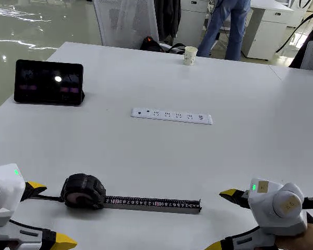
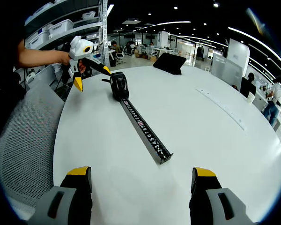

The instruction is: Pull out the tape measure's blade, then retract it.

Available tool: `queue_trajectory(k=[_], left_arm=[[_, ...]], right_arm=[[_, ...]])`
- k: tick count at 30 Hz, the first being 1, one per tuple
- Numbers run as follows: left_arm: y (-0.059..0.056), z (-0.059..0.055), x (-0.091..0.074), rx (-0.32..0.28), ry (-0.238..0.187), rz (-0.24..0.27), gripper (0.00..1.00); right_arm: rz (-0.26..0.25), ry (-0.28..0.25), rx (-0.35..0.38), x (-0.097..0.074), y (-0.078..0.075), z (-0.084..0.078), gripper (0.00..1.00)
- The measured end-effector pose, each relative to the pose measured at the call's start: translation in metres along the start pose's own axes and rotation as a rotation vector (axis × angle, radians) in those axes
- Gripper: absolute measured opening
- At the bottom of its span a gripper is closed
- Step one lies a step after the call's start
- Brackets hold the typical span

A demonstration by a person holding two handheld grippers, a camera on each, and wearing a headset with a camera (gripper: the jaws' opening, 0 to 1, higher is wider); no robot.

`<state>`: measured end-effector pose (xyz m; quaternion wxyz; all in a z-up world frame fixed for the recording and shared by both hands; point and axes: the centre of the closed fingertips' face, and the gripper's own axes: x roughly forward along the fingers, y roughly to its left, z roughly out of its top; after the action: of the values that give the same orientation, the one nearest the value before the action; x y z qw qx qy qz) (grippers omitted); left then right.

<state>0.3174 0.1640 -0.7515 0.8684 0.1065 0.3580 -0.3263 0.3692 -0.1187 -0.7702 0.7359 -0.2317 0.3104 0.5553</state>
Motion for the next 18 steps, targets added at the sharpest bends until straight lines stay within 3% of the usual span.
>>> queue_trajectory(k=[12, 18], left_arm=[[-0.004, 0.001, -0.003, -0.017, -0.031, 0.048, 0.94], [-0.012, 0.001, 0.000, -0.029, -0.050, 0.061, 0.96]], right_arm=[[-0.055, -0.043, 0.049, -0.003, 0.014, 0.003, 0.91], [-0.086, -0.063, 0.099, -0.002, 0.017, 0.005, 0.94]])
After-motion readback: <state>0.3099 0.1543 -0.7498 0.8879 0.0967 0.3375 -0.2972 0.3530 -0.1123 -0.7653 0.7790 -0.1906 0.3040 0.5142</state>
